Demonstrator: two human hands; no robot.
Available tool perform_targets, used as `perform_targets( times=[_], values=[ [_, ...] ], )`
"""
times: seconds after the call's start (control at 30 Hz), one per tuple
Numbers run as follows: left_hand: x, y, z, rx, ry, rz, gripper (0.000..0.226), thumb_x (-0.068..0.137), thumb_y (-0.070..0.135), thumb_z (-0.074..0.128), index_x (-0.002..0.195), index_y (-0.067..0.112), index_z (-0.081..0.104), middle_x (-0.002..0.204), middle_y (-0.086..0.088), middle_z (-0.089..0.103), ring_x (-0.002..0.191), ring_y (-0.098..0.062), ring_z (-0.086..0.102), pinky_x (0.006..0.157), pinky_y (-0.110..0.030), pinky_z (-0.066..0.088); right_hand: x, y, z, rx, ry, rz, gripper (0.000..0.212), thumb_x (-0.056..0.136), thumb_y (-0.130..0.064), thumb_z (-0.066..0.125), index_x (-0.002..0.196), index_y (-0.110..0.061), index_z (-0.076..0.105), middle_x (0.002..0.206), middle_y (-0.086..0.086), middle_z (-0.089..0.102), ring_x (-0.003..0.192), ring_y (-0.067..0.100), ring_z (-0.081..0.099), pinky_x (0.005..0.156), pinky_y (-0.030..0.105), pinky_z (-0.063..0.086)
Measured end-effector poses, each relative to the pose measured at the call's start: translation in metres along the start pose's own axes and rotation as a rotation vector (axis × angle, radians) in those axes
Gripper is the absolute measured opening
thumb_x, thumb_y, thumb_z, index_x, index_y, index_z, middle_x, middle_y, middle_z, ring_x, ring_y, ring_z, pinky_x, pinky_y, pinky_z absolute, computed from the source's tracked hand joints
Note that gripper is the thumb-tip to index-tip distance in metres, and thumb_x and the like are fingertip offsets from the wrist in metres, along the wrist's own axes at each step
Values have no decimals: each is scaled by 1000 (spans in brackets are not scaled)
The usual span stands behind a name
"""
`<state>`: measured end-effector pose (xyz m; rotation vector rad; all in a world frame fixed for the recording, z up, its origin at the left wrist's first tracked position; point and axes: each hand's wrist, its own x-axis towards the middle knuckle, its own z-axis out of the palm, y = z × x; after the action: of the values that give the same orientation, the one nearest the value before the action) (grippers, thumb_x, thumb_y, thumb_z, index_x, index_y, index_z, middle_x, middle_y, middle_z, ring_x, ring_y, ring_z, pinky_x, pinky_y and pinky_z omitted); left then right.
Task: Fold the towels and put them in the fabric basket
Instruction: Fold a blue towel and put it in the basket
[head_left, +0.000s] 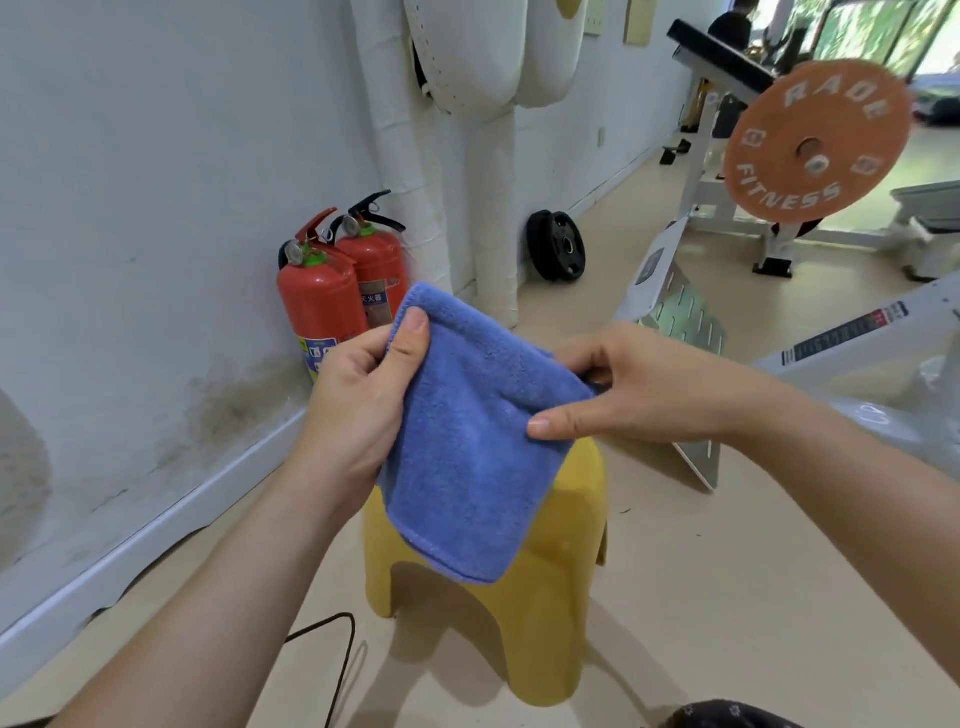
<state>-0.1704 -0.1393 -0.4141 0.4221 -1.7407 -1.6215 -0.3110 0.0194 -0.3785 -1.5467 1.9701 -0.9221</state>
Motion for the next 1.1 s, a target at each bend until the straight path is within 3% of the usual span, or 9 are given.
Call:
perform_targets(
  times=[0.1, 0.2, 0.3, 0.4, 0.5, 0.7, 0.8, 1.0, 1.1],
  values=[
    [1, -3, 10, 33, 38, 68, 40, 91, 46, 50, 78, 11, 67, 80, -5, 63, 73, -15, 58, 67, -34, 48, -10, 1, -13, 45, 106, 62, 27, 81, -41, 67, 91, -19, 78, 89, -5, 77, 83, 10, 71, 76, 20, 53],
    [-1, -7, 27, 26, 30, 144, 39, 93, 42, 50, 77, 9, 61, 73, -2, 56, 66, -12, 51, 60, -30, 43, -28, 7, -19, 180, 198, 131, 43, 75, -49, 73, 82, -6, 77, 92, 18, 74, 89, 37, 69, 88, 44, 53],
    [0, -9, 55, 123, -55, 250, 29, 95, 37, 53, 77, 15, 59, 65, 8, 51, 60, -5, 47, 57, -27, 40, -57, 22, -18, 297, 339, 175, 25, 66, -28, 83, 69, -6, 71, 77, 13, 71, 70, 24, 65, 70, 35, 54],
    [-3, -12, 96, 170, -208, 269, 10, 92, 30, 59, 92, 35, 51, 61, 7, 53, 57, -7, 49, 57, -29, 43, -100, 42, -23, 554, 458, 258, 29, 61, -3, 73, 73, -18, 51, 69, -1, 58, 60, 11, 58, 49, 21, 47],
    [-12, -23, 140, 158, -406, 230, 27, 88, 31, 63, 100, 40, 40, 70, -14, 53, 57, -16, 49, 56, -41, 45, -146, 61, -26, 720, 375, 453, 35, 67, -8, 72, 101, -14, 64, 93, 4, 70, 79, 17, 67, 63, 27, 56],
    [-61, -63, 204, 134, -844, 32, 29, 81, 34, 66, 92, 29, 39, 85, 3, 51, 73, -10, 47, 68, -28, 42, -224, 114, 1, 869, 382, 652, 20, 73, -13, 72, 93, -12, 75, 97, 7, 72, 85, 18, 69, 74, 28, 56],
    [-94, -103, 205, 259, -1042, -73, 37, 75, 25, 71, 91, 30, 38, 87, 12, 45, 73, -3, 43, 65, -24, 37, -251, 154, 24, 890, 435, 765, 27, 74, -8, 70, 101, -8, 70, 97, 11, 71, 84, 21, 69, 74, 31, 56],
    [-153, -172, 198, 480, -891, -247, 33, 82, 15, 63, 92, 27, 34, 87, -8, 56, 66, -21, 50, 64, -39, 46, -264, 219, 106, 1001, 654, 1020, 33, 73, 0, 75, 104, 0, 64, 98, 16, 70, 79, 25, 69, 70, 33, 58],
    [-183, -192, 194, 585, -891, -260, 34, 81, 13, 56, 91, 31, 30, 78, 5, 46, 67, -17, 47, 59, -34, 38, -270, 234, 146, 1095, 706, 1079, 46, 72, 8, 74, 113, -5, 57, 105, 14, 66, 83, 26, 67, 70, 35, 57]
  ],
)
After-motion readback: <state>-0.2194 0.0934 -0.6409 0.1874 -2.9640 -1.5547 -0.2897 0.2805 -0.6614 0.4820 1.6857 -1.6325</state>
